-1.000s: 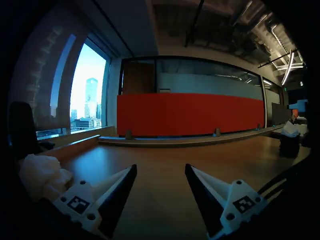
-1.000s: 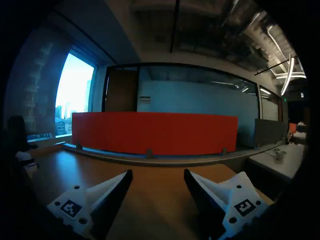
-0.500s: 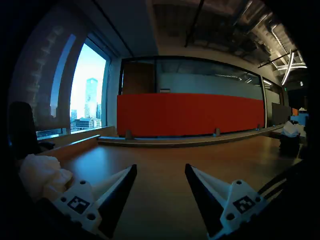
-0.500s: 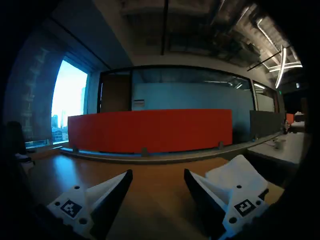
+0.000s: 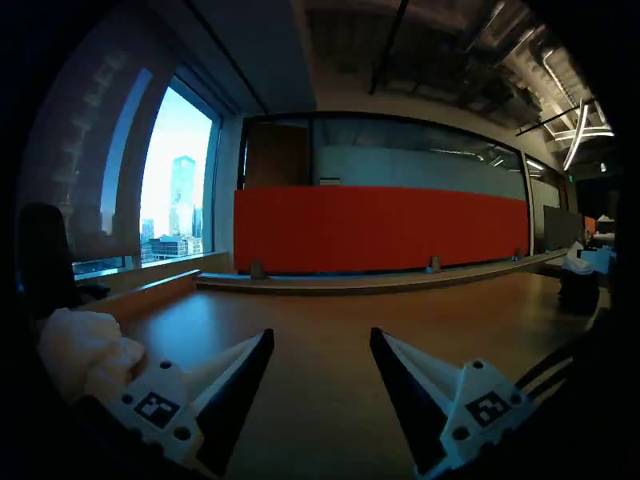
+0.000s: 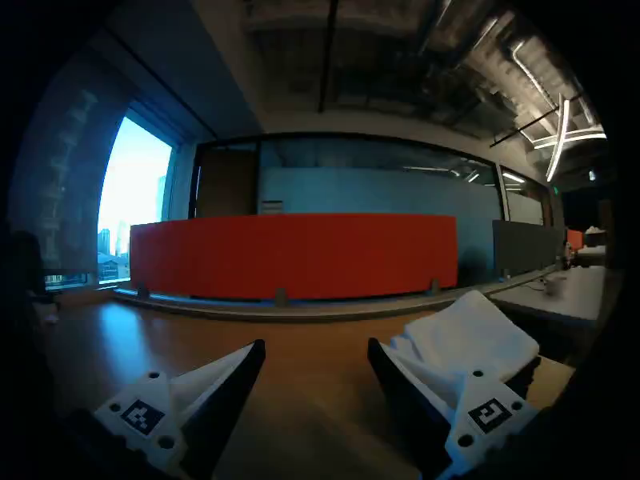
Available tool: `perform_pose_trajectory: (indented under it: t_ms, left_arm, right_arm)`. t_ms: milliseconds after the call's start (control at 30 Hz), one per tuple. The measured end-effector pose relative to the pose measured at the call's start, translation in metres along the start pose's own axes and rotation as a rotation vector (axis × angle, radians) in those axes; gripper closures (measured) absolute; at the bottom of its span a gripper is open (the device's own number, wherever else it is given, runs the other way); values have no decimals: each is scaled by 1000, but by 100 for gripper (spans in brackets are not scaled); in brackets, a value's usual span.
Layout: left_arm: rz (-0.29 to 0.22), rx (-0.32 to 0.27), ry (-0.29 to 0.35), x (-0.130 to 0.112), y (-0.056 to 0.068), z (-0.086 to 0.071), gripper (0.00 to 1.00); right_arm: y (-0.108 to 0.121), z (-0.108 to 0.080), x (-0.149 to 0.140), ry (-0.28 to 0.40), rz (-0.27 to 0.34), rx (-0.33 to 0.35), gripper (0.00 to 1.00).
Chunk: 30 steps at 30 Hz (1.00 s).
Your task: Fold towel
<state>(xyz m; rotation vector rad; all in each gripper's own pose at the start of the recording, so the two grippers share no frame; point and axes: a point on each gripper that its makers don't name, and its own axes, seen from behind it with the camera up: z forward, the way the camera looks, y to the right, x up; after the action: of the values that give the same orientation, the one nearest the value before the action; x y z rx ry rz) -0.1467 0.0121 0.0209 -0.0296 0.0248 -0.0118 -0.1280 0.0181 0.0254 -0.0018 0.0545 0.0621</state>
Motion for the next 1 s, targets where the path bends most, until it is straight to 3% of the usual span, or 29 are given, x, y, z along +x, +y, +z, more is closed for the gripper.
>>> perform_pose_trajectory:
  t_ms: [567,1000]
  left_arm:
    - [0,0,0,-1,0,0,12]
    - [0,0,0,-1,0,0,11]
  right_arm:
    - [-10,3,-30,-34,-13,12,1]
    - [-17,2,-31,-41,-18,24,1]
